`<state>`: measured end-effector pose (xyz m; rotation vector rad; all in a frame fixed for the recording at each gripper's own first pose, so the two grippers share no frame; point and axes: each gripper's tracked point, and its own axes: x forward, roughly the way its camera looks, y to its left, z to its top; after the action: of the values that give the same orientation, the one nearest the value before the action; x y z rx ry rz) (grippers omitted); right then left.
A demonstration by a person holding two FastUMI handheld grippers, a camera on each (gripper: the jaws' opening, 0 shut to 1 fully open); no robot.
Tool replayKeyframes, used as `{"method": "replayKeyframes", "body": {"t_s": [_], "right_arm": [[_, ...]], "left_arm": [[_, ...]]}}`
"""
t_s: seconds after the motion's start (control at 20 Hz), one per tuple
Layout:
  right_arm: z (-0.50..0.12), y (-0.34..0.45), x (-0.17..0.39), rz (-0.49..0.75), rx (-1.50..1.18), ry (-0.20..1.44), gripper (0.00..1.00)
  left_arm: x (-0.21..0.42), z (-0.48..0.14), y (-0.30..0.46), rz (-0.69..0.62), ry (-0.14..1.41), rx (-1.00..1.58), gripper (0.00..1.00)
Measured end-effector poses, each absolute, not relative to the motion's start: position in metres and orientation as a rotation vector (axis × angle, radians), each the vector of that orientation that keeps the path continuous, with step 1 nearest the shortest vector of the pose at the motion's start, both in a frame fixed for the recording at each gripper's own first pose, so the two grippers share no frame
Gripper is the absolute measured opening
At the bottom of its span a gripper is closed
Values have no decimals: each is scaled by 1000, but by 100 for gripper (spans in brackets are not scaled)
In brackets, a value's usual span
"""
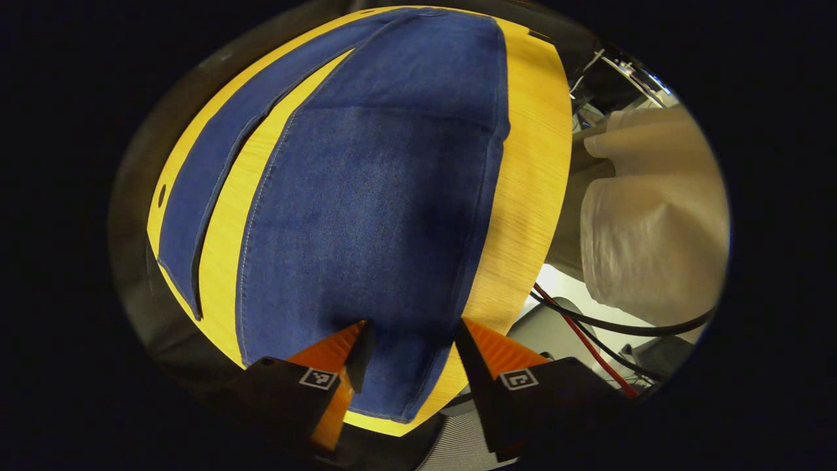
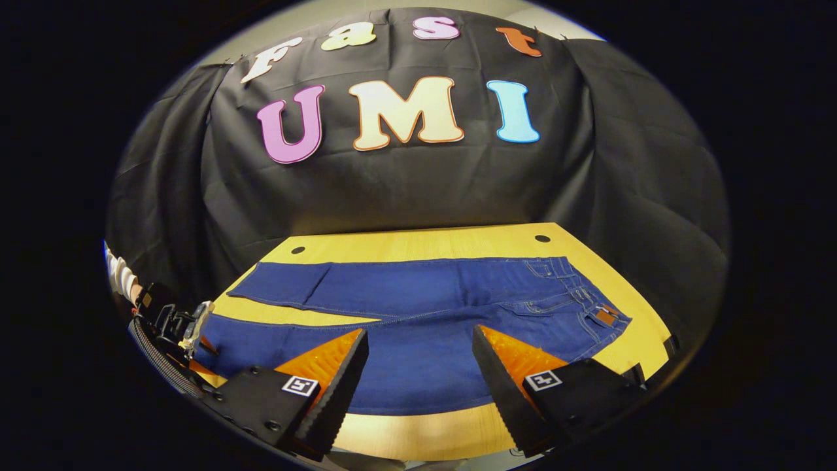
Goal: Grasp the waist and the cuffs of the jeans and fold them to make the two legs overlap; first hold the waist and fold one-third of the jeans toward the cuffs, then hold the cuffs and fold the remaining one-third in the same direction to finish folding.
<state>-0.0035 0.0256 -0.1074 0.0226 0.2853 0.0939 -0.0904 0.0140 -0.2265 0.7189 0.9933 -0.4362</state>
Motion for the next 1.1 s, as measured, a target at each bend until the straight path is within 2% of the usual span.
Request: {"method": "replayKeyframes", "body": {"t_s": [0.1, 0.15, 0.2, 0.25, 0.3, 0.45, 0.5, 0.6, 0.8, 0.85, 1.1], "right_arm": [[-109, 27, -5, 89, 34, 288, 98], [-109, 27, -4, 88, 38, 290, 95], [-110, 27, -4, 88, 41, 292, 99], [-109, 28, -4, 89, 43, 293, 98], [-107, 27, -4, 92, 42, 292, 98], [-105, 18, -2, 105, 18, 310, 98], [-104, 13, -2, 109, 7, 318, 95], [-99, 1, 1, 119, 11, 322, 98], [-88, -25, 14, 149, -15, 347, 95], [-88, -35, 18, 160, -54, 362, 98], [-106, -65, 32, 310, -273, 475, 99]], "left_arm": [[-90, -225, 14, -446, 970, 744, 60], [-89, -223, 14, -443, 957, 753, 50], [-86, -223, 17, -432, 939, 760, 29], [-85, -224, 19, -421, 937, 753, 19], [-84, -224, 19, -433, 926, 740, 0], [-85, -225, 16, -453, 964, 686, 0], [-85, -225, 15, -458, 970, 665, 0], [-87, -225, 16, -456, 983, 646, 0], [-85, -224, 18, -440, 992, 684, 0], [-85, -224, 18, -433, 994, 689, 0], [-84, -222, 18, -375, 1019, 646, 0]]}}
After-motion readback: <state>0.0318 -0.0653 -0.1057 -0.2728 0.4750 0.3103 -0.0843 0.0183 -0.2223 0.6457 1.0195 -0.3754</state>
